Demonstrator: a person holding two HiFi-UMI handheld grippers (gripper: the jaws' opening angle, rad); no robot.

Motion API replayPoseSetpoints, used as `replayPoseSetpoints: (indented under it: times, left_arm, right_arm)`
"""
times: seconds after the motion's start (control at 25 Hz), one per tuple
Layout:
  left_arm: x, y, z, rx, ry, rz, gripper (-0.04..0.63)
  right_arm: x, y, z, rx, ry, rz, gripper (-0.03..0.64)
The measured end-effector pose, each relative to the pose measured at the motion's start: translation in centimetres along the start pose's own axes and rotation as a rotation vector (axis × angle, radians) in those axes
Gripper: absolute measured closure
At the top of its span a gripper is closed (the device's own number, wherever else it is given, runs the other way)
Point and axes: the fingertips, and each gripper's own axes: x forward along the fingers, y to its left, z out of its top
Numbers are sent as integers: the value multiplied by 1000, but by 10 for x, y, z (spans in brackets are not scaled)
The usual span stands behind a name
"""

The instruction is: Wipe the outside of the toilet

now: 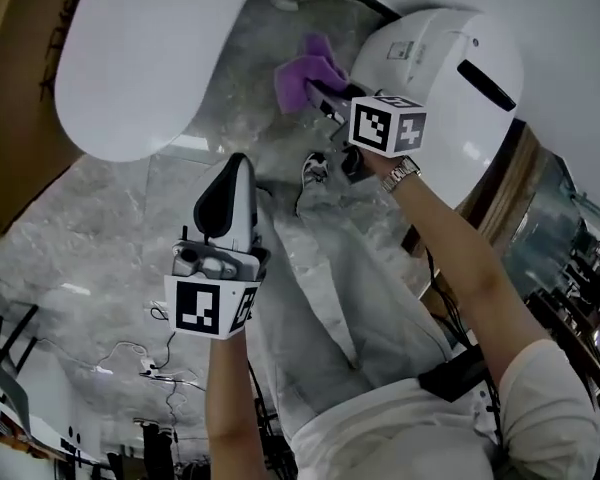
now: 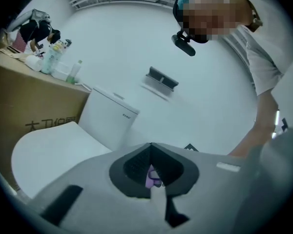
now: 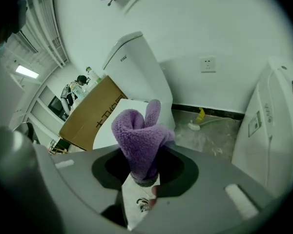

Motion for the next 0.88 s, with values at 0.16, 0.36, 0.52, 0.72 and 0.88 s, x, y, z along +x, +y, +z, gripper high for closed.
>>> replayPoseSetpoints:
  times: [0.16, 0.36, 0.52, 0.72, 0.88]
  left_arm:
    - [27, -39, 5, 34, 3, -12, 591]
    - [55, -72, 43, 115, -59, 5, 591]
    - [74, -70, 69, 137, -122, 12, 591]
    - [104, -47, 87, 142, -178, -11, 591]
    - [125, -25, 99, 171, -164, -89, 591]
  right_arm:
    - [-41, -33, 12, 47, -45, 16, 490]
    - [-76, -47, 54, 35, -128, 78, 489]
    - [-87, -44, 88, 2, -212, 121, 489]
    - [-77, -29, 132, -80, -317, 160, 489]
    - [-59, 5, 174, -155, -437, 234, 489]
